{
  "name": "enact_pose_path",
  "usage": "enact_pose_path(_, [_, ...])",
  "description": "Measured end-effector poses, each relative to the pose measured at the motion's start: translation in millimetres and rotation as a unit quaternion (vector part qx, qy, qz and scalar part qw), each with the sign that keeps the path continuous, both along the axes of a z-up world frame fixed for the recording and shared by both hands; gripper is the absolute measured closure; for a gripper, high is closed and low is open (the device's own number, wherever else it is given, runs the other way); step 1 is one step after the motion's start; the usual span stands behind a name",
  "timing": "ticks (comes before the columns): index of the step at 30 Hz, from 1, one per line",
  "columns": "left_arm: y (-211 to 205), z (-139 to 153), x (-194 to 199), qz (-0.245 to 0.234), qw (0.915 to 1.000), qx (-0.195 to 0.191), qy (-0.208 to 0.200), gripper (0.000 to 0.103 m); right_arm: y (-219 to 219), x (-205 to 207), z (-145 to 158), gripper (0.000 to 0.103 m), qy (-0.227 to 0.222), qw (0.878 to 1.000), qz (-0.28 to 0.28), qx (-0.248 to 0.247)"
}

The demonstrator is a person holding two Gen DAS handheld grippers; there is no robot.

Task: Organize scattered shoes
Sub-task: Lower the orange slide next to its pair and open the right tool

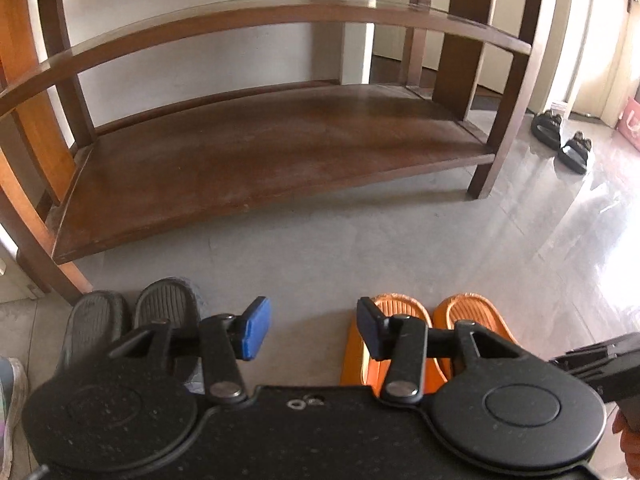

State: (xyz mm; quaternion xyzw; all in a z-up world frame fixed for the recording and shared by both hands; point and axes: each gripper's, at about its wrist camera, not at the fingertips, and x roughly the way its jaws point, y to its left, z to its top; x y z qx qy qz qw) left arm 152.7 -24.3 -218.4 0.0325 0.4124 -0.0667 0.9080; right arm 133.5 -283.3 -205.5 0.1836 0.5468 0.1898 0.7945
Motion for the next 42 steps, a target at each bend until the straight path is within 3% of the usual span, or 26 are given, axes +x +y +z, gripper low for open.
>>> enact_pose_path(2, [-0.5,3.5,-0.1,0.000,1.0000,-0.003,-0.001,0.056,4.6,2.1,1.5,0.035,0.014,1.000,-0.003,-0.008])
enact_pose_path(8, [-0.7,19.3,-5.0,-0.003,0.9998,-0.016,-0.008,0.055,15.7,25.2,-9.3,0.030,0.080,0.996,-0.031,-0.008])
enact_pose_path(12, [8.4,25.6,-9.5,0.009,0.9998,-0.018,-0.007,0.055,37.0,43.4,-26.9,0.030,0.123,0.991,-0.012,-0.045])
enact_pose_path(15, [19.4,29.1,-11.7,0.024,0.9995,-0.018,-0.005,0.055,54.7,49.8,-28.5,0.027,0.124,0.990,0.019,-0.070])
enact_pose_path(18, [32.1,31.6,-10.9,0.048,0.9985,-0.024,0.000,0.054,76.1,55.5,-23.9,0.043,0.100,0.986,0.085,-0.101])
enact_pose_path(19, [35.6,32.5,-10.1,0.056,0.9980,-0.029,0.002,0.054,81.7,56.9,-22.9,0.057,0.093,0.984,0.104,-0.111])
enact_pose_path(23, [44.4,35.6,-6.4,0.076,0.9964,-0.038,0.006,0.054,100.4,68.1,-21.0,0.068,0.056,0.970,0.183,-0.147])
enact_pose_path(27, [40.2,34.5,-5.5,0.072,0.9970,-0.029,0.002,0.054,109.1,79.1,-16.7,0.068,-0.021,0.947,0.224,-0.231])
enact_pose_path(29, [35.7,30.8,-6.3,0.063,0.9976,-0.029,0.007,0.053,97.9,80.8,-14.6,0.067,-0.034,0.946,0.217,-0.240])
enact_pose_path(31, [31.3,27.0,-7.0,0.054,0.9981,-0.028,0.013,0.053,87.0,74.5,-3.0,0.065,-0.062,0.951,0.199,-0.230])
enact_pose_path(34, [28.2,21.5,-5.6,0.046,0.9984,-0.026,0.017,0.053,61.7,44.5,27.9,0.036,-0.123,0.966,0.158,-0.163])
enact_pose_path(38, [23.8,13.5,-3.5,0.037,0.9987,-0.026,0.022,0.052,34.5,-33.1,39.5,0.031,-0.190,0.967,0.105,-0.134])
enact_pose_path(42, [15.3,5.0,-4.2,0.021,0.9993,-0.017,0.024,0.052,32.3,-81.5,5.2,0.031,-0.176,0.973,0.071,-0.130])
